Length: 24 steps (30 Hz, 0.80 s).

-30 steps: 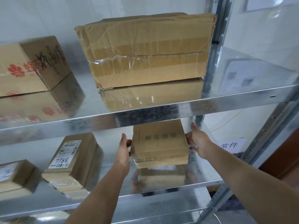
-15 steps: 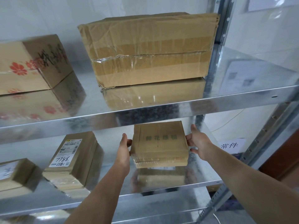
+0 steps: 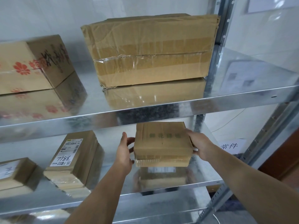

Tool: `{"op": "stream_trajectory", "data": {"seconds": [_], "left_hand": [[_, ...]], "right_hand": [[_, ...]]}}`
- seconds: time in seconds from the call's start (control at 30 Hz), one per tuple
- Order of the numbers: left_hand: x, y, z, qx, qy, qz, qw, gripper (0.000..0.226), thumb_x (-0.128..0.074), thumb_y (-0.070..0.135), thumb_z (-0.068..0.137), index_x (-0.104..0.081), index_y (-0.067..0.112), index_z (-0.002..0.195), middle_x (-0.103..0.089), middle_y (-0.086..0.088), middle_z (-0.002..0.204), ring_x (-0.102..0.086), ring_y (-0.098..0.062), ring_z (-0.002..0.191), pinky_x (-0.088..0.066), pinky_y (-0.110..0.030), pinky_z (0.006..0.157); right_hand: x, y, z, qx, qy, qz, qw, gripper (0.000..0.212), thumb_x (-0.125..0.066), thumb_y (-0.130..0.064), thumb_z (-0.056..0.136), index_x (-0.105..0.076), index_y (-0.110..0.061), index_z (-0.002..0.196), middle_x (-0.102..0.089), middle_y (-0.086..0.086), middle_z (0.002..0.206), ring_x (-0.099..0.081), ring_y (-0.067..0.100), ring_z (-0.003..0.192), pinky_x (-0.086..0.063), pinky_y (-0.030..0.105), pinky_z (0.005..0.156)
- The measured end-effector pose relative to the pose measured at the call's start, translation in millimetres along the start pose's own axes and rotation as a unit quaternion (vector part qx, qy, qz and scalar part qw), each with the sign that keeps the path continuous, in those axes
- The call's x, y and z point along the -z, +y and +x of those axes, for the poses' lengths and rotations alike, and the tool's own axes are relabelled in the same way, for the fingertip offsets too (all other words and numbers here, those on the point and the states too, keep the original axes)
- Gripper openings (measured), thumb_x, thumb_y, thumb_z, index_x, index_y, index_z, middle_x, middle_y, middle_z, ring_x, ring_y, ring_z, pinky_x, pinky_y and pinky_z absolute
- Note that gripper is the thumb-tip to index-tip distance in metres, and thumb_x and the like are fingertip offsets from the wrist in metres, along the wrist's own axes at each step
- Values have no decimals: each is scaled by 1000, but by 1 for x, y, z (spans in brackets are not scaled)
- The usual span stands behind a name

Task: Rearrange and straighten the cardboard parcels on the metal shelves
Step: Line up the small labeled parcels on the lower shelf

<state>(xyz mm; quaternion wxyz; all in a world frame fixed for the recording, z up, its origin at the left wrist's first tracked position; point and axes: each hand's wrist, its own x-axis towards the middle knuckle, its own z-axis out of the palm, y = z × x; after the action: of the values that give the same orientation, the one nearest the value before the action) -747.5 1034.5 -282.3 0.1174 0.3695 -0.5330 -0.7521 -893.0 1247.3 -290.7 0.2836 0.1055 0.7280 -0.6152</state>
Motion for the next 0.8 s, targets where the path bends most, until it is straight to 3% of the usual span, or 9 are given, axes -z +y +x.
{"op": "stream_trajectory", "data": {"seconds": [0.17,0.37,0.5,0.6,0.73,0.8], "left_hand": [[-4,8,-6,-36,-10,6,999,53,-33,54,107,-68,15,96,-68,1,114,-59,-19,114,-42,-52,103],[7,11,3,-35,29,-41,998,20,-50,23,106,-66,13,102,-59,-1,126,-54,-24,116,-48,-43,93],[0,17,-1,-8,-19,-77,997,21,-52,11,103,-70,2,96,-71,-8,101,-69,-23,81,-53,-37,79],[-6,22,-8,-6,-62,-79,995,28,-56,17,102,-79,9,89,-75,-4,86,-68,-20,74,-51,-34,75],[-10,22,-13,36,-94,-100,990,22,-61,32,99,-74,16,105,-68,2,72,-64,-16,61,-50,-28,55],[-9,19,-14,55,-111,-111,986,26,-55,37,101,-73,19,111,-68,1,75,-64,-16,62,-50,-29,52]], "right_hand": [[3,10,0,-9,-16,24,1000,25,-58,-22,104,-60,-6,124,-69,11,108,-67,24,89,-51,34,63],[13,22,-1,-44,-50,104,992,29,-44,-20,111,-59,-2,127,-69,13,113,-67,26,92,-55,39,68],[14,28,-3,-44,-37,81,995,32,-39,-21,112,-60,-2,126,-68,14,111,-65,26,90,-53,38,66],[8,27,-11,-45,-23,41,998,32,-36,-20,112,-63,-6,122,-67,12,104,-64,24,87,-52,34,64],[0,30,-23,-82,-33,37,995,27,-38,-24,112,-60,-16,100,-54,4,84,-51,19,71,-43,31,58],[-3,31,-27,-97,-44,38,994,26,-43,-37,109,-58,-15,108,-56,3,90,-52,19,76,-44,34,61]]}}
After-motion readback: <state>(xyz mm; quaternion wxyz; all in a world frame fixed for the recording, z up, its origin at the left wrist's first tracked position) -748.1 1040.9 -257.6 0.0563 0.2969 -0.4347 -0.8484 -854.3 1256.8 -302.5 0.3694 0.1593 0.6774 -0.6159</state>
